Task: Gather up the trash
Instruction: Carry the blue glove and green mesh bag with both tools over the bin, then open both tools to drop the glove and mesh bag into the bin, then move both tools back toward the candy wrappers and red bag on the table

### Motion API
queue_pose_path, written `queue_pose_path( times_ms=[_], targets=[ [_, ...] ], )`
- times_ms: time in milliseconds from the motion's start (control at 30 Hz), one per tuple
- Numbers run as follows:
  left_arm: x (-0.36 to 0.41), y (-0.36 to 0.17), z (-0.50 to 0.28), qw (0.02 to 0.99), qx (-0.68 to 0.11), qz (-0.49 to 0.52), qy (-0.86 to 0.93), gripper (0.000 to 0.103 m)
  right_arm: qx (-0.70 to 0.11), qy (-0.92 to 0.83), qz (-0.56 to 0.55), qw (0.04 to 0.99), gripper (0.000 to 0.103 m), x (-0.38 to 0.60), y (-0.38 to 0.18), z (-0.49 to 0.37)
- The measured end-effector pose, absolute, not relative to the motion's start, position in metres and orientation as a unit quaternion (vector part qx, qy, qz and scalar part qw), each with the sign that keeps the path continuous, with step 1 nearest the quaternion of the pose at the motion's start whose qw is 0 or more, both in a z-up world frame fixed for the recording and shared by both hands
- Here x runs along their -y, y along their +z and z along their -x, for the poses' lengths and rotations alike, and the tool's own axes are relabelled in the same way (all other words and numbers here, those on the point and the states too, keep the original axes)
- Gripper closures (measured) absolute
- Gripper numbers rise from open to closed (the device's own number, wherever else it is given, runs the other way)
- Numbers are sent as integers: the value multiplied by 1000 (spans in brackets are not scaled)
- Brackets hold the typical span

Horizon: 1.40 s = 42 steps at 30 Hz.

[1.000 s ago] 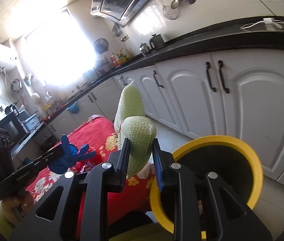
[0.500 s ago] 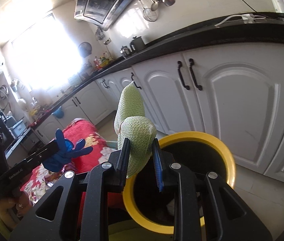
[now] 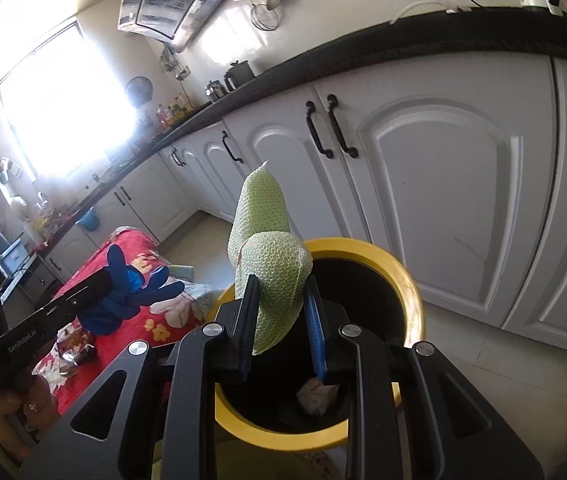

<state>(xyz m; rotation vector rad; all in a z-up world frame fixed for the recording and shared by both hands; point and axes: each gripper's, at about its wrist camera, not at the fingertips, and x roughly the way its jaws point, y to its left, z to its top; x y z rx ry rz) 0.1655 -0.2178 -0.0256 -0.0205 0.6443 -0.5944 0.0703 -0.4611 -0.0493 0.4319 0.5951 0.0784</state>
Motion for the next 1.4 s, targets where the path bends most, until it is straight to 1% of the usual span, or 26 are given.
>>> queue_pose_path(
  times_ms=[467, 667, 733, 767, 800, 900, 933, 1000, 1033, 1067, 1100, 1233, 1300, 1400],
  targets=[
    [246, -61, -176, 889, -349, -10, -296, 99, -322, 19, -227, 919, 81, 475, -76, -74],
    [252, -70, -180, 886, -358, -12, -295, 99, -327, 17, -237, 915, 77, 475, -81, -75],
    [252, -71, -182, 886, -361, -11, -292, 91, -330, 12, -242, 912, 70, 477, -84, -75],
    [252, -72, -183, 886, -362, -9, -289, 81, -331, 9, -243, 912, 63, 478, -84, -75],
    [251, -74, -184, 886, -364, -9, -287, 67, -331, 5, -245, 911, 60, 479, -85, -75],
    [247, -77, -185, 888, -367, -7, -279, 45, -330, 1, -247, 911, 55, 479, -84, -73],
    [246, -78, -184, 889, -367, -7, -276, 42, -329, 0, -246, 912, 54, 479, -83, -73],
    [244, -79, -186, 890, -368, -5, -270, 28, -327, 0, -242, 913, 52, 477, -82, -73],
    [241, -78, -185, 890, -368, -2, -269, 24, -326, 1, -239, 915, 52, 475, -80, -73],
    [240, -78, -185, 891, -368, 0, -267, 16, -326, 0, -236, 915, 47, 475, -79, -74],
    [237, -77, -185, 892, -368, 1, -263, 11, -324, -1, -234, 917, 44, 474, -78, -73],
    [228, -73, -182, 897, -365, 0, -249, 11, -318, -1, -217, 923, 43, 467, -72, -72],
    [221, -69, -180, 900, -361, 3, -244, 11, -312, -2, -210, 927, 36, 464, -69, -70],
    [211, -64, -176, 905, -356, 7, -233, 11, -299, 0, -193, 935, 33, 456, -60, -68]
  ],
)
